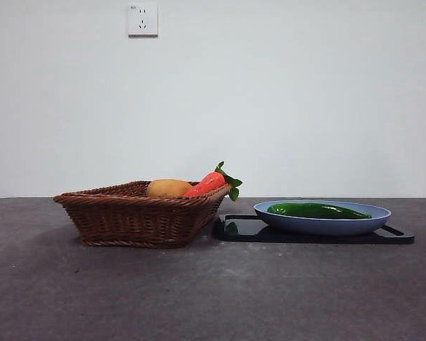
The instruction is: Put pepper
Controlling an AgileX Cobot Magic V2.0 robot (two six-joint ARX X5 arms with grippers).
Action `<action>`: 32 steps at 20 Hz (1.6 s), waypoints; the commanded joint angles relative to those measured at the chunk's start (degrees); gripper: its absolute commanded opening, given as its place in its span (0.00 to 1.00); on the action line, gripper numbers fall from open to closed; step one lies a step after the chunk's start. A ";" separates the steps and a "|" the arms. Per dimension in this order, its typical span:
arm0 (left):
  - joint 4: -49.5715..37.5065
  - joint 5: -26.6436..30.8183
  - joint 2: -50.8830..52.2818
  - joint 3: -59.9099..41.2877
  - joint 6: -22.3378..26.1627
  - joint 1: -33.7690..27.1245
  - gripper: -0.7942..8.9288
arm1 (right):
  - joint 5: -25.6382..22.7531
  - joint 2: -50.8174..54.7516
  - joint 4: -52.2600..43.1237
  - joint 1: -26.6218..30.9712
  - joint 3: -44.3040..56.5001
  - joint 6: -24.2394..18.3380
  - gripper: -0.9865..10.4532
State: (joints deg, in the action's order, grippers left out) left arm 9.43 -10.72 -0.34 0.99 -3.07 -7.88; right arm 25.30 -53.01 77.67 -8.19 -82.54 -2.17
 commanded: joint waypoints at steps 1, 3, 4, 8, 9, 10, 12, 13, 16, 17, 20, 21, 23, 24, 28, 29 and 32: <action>-0.90 -0.02 0.26 -0.61 -0.20 -0.35 0.09 | -0.13 -0.35 0.81 -0.13 -1.14 -0.28 0.10; -0.85 0.00 0.26 -0.61 -0.17 -0.35 0.09 | -0.13 -0.35 0.83 -0.13 -1.14 -0.31 0.10; -0.83 0.00 0.26 -0.61 -0.17 -0.35 0.09 | -0.13 -0.35 0.81 -0.13 -1.14 -0.31 0.10; -0.85 0.00 0.26 -0.61 -0.17 -0.35 0.09 | -0.13 -0.35 0.83 -0.13 -1.14 -0.31 0.10; -0.85 0.00 0.26 -0.61 -0.17 -0.35 0.09 | -0.13 -0.35 0.81 -0.13 -1.14 -0.31 0.10; -0.85 0.00 0.26 -0.61 -0.17 -0.35 0.09 | -0.13 -0.35 0.81 -0.13 -1.14 -0.31 0.10; -0.85 0.00 0.26 -0.61 -0.17 -0.35 0.09 | -0.13 -0.35 0.81 -0.13 -1.14 -0.31 0.10; -0.83 0.00 0.26 -0.61 -0.17 -0.35 0.09 | -0.13 -0.35 0.81 -0.13 -1.14 -0.31 0.10; -0.85 0.00 0.26 -0.61 -0.17 -0.35 0.09 | -0.15 -0.31 -1.36 -0.13 -1.14 -2.49 0.10; -0.83 0.00 0.26 -0.61 -0.17 -0.35 0.09 | -0.24 0.46 -3.76 -0.07 -0.92 -2.38 0.10; -0.79 0.00 0.26 -0.61 -0.20 -0.35 0.09 | 0.13 6.64 -15.30 1.53 3.04 -1.84 0.10; -0.83 0.00 0.26 -0.61 -0.17 -0.35 0.09 | 0.22 9.40 -19.61 1.88 5.86 -0.59 0.10; -0.83 0.00 0.26 -0.61 -0.17 -0.35 0.09 | -0.02 15.54 -28.00 2.86 13.53 1.66 0.10; -0.81 0.00 0.26 -0.61 -0.17 -0.35 0.09 | -0.37 18.95 -32.59 3.39 18.40 1.95 0.10; -0.83 0.00 0.26 -0.61 -0.20 -0.35 0.09 | -7.50 30.58 -49.18 3.82 37.75 1.88 0.10; -0.81 0.00 0.26 -0.61 -0.17 -0.35 0.09 | -8.07 32.09 -51.52 3.87 40.48 2.05 0.10; -0.83 0.00 0.26 -0.61 -0.17 -0.35 0.09 | -9.55 36.76 -59.58 4.02 49.42 3.65 0.10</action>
State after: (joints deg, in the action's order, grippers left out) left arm 9.17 -10.72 -0.34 0.99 -3.07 -7.88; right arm 16.25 -17.02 20.67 -4.14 -35.09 0.01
